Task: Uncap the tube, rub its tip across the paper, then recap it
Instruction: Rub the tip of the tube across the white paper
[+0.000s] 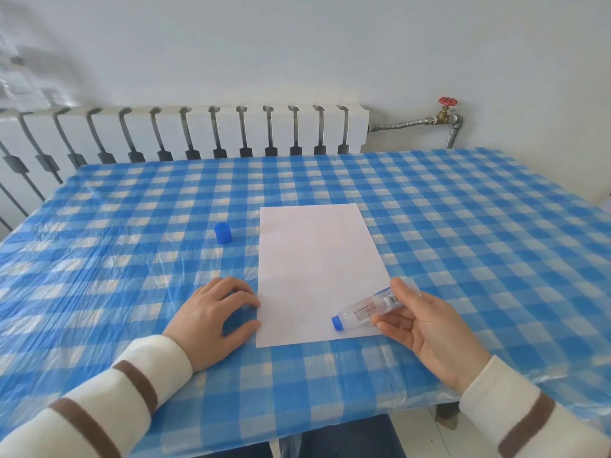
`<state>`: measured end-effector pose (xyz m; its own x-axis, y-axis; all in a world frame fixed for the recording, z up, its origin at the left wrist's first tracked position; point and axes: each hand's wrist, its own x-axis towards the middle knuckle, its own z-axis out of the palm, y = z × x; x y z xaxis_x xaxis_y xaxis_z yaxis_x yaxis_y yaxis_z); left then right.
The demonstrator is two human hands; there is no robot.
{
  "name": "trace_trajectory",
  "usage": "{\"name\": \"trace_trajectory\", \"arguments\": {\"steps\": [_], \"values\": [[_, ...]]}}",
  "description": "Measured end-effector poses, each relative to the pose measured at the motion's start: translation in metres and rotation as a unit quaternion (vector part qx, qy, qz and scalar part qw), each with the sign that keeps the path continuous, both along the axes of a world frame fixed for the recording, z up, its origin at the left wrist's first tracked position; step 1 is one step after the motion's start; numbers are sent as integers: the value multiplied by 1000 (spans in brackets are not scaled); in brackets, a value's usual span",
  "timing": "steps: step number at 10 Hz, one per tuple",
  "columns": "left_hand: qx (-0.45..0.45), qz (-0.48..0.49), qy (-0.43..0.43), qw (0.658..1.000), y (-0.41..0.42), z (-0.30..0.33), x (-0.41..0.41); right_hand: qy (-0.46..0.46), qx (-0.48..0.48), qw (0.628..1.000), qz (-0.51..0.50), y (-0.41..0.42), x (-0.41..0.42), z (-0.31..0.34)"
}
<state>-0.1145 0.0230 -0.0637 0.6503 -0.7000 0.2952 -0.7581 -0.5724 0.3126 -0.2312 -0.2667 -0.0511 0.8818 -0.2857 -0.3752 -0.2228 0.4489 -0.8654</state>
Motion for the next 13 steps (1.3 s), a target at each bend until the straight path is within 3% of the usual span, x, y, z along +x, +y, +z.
{"name": "trace_trajectory", "arguments": {"steps": [8, 13], "values": [[5, 3, 1, 1000, 0, 2, -1, -2, -19, 997, -72, -53, -25, 1], [55, -1, -3, 998, -3, 11, -4, 7, -24, 995, -99, -66, -28, 0]]}}
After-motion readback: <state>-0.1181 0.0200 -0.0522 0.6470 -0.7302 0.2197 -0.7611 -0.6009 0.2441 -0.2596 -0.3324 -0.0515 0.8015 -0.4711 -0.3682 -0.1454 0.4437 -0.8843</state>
